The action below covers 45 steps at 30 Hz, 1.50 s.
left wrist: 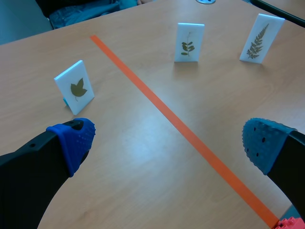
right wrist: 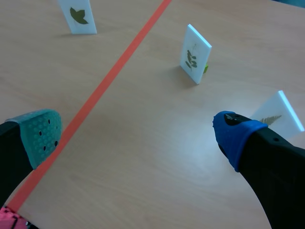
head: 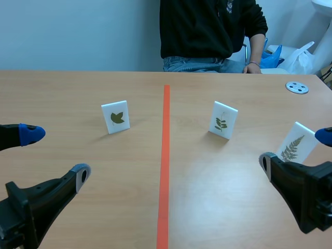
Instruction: Sort the leaf by its shape. The table is split by an orange tape line. A compound leaf with several leaflets goes to the left side, a simple leaf with one blade goes to the right side. Return to the home posture when a red brick is placed on the table.
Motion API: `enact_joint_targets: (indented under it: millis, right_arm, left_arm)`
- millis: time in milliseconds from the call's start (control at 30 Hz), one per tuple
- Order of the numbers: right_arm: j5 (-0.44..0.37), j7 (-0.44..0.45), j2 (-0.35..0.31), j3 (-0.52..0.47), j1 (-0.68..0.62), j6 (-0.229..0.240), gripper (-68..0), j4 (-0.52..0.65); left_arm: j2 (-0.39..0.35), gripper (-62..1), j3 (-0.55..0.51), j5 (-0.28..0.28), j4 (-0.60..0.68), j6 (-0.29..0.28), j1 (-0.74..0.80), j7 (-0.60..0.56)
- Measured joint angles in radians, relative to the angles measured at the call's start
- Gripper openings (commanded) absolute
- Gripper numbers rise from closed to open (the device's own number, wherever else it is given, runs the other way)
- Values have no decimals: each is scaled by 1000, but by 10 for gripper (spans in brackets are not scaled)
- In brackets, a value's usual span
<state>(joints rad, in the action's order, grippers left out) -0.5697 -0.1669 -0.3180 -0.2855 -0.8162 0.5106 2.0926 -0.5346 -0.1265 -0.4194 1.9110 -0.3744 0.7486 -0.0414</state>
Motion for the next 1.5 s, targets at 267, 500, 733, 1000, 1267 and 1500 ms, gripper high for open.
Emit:
enact_joint_targets:
  millis: [267, 500, 733, 1000, 1267, 1500]
  right_arm:
    - [0, -11, 27, 1, -26, 6, 4, 33]
    - [0, -11, 24, 2, 8, 6, 4, 32]
    - [0, -15, 24, 6, 10, 6, 4, 32]
    - [0, -15, 24, 6, 10, 6, 4, 32]
    - [0, -15, 24, 6, 10, 6, 4, 32]
    - [0, -15, 24, 6, 10, 6, 4, 32]
  left_arm:
    - [0, 14, 0, 0, 0, 0, 0, 0]
    - [0, 14, 0, 0, 0, 0, 0, 0]
    - [0, 14, 0, 0, 0, 0, 0, 0]
    - [0, 14, 0, 0, 0, 0, 0, 0]
    - [0, 14, 0, 0, 0, 0, 0, 0]
    - [0, 14, 0, 0, 0, 0, 0, 0]
